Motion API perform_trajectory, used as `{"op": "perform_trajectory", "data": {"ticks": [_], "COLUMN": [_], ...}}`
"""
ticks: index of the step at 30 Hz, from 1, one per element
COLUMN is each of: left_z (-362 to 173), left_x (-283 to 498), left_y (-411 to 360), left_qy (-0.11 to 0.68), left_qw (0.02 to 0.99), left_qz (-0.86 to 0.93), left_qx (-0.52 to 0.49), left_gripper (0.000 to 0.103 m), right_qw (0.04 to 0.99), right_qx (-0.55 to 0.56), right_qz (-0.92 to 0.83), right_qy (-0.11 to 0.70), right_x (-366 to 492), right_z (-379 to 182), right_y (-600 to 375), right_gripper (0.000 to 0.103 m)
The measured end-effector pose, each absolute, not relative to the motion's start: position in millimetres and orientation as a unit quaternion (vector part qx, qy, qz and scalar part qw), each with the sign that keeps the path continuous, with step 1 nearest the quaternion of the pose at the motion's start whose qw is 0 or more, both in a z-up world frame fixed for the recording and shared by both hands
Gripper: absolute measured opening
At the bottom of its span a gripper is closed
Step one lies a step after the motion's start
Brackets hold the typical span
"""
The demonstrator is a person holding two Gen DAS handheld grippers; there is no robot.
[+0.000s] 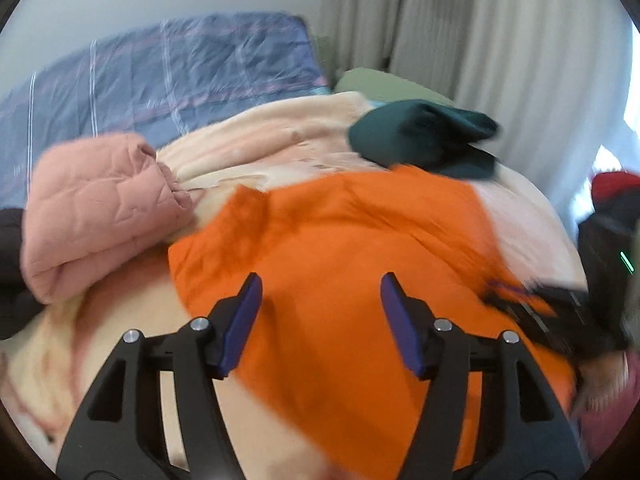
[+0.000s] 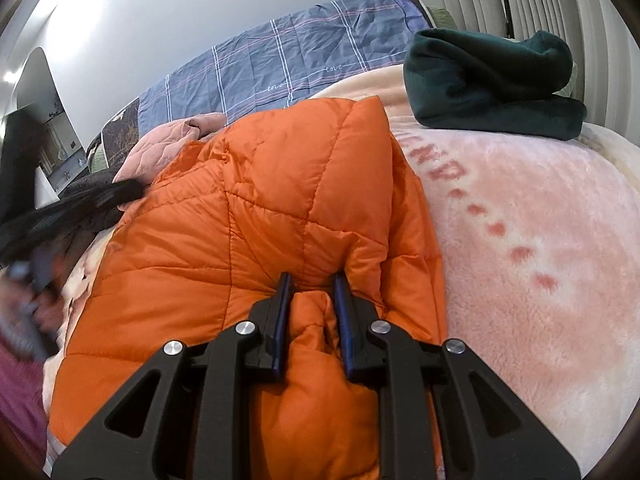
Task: Fold large clothes
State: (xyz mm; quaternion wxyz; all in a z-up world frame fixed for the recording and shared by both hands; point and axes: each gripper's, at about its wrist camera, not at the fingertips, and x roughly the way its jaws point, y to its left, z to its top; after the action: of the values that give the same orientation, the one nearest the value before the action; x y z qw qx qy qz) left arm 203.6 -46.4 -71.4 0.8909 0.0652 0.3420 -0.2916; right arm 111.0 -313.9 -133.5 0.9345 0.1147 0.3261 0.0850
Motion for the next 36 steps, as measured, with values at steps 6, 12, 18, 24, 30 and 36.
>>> {"op": "perform_trajectory", "data": {"ticks": [6, 12, 18, 24, 30, 36], "left_z": [-80.5, -103.7, -122.1, -131.5, -128.8, -79.8], "left_x": [74.8, 23.4, 45.1, 44.9, 33.8, 20.9], "left_y": [-42.0, -73.6, -100.2, -59.6, -43.1, -23.7], "left_qy": [0.342, 0.343, 0.341, 0.356, 0.381, 0.374], "left_qw": [0.877, 0.879, 0.909, 0.913, 0.898, 0.877], "left_qz": [-0.321, -0.304, -0.184, -0.142, -0.181, -0.29], "left_qx": [0.103, 0.134, 0.153, 0.143, 0.125, 0.086], "left_gripper": [0.084, 0.085, 0.086, 0.086, 0.081, 0.031], "right_qw": [0.934, 0.935, 0.936, 0.936, 0.934, 0.935], "right_qx": [0.118, 0.118, 0.117, 0.108, 0.119, 0.119], "right_qz": [0.088, 0.088, 0.085, 0.093, 0.098, 0.1], "right_qy": [0.325, 0.324, 0.321, 0.321, 0.321, 0.318], "right_x": [111.2, 111.2, 111.2, 108.5, 108.1, 107.0], "right_z": [-134.4, -134.5, -134.8, -136.1, -136.2, -136.0], "right_y": [-315.0, -316.3, -316.7, -309.4, -312.0, -312.8], "right_gripper": [0.02, 0.02, 0.02, 0.02, 0.02, 0.021]}}
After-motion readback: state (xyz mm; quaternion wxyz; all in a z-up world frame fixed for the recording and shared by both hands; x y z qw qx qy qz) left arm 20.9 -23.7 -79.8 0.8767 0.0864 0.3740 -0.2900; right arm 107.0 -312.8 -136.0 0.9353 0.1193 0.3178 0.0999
